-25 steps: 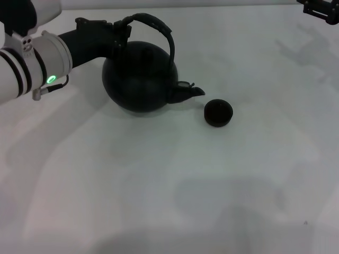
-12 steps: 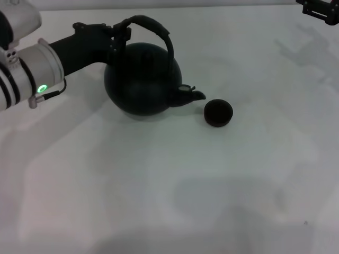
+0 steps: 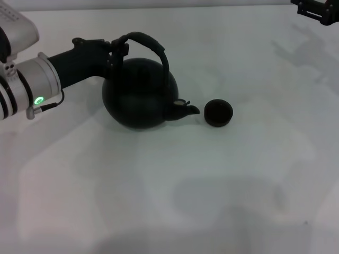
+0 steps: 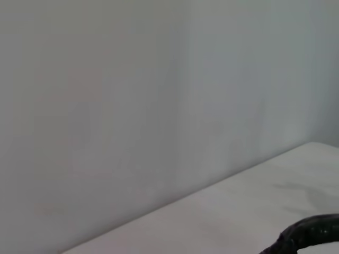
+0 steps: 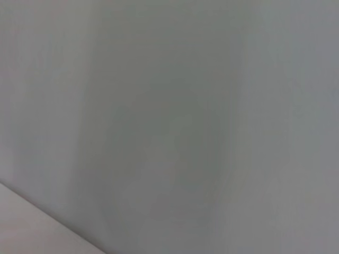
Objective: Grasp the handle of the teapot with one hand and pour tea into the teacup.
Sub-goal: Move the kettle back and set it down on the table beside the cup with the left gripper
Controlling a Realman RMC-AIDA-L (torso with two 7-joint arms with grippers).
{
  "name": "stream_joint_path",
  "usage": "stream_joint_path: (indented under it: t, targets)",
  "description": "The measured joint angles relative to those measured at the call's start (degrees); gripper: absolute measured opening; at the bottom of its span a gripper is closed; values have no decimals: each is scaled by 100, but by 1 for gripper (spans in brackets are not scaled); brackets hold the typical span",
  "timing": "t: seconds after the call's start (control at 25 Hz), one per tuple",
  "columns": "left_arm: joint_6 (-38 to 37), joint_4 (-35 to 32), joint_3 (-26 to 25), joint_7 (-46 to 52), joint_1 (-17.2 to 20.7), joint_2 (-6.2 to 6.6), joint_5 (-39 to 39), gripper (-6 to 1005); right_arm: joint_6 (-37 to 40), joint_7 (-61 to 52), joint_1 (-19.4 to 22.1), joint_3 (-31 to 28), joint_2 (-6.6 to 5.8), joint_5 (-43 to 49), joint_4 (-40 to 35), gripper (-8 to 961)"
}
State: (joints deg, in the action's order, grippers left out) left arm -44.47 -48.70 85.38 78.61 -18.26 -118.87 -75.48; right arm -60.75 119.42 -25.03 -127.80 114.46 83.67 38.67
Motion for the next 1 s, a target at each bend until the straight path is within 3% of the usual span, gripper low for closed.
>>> stream_joint_path:
  t: [1.0]
  targets:
    - [16,141,-112,-123,-30,7,17,140,10,-14,-12,45,-3,0,0,841]
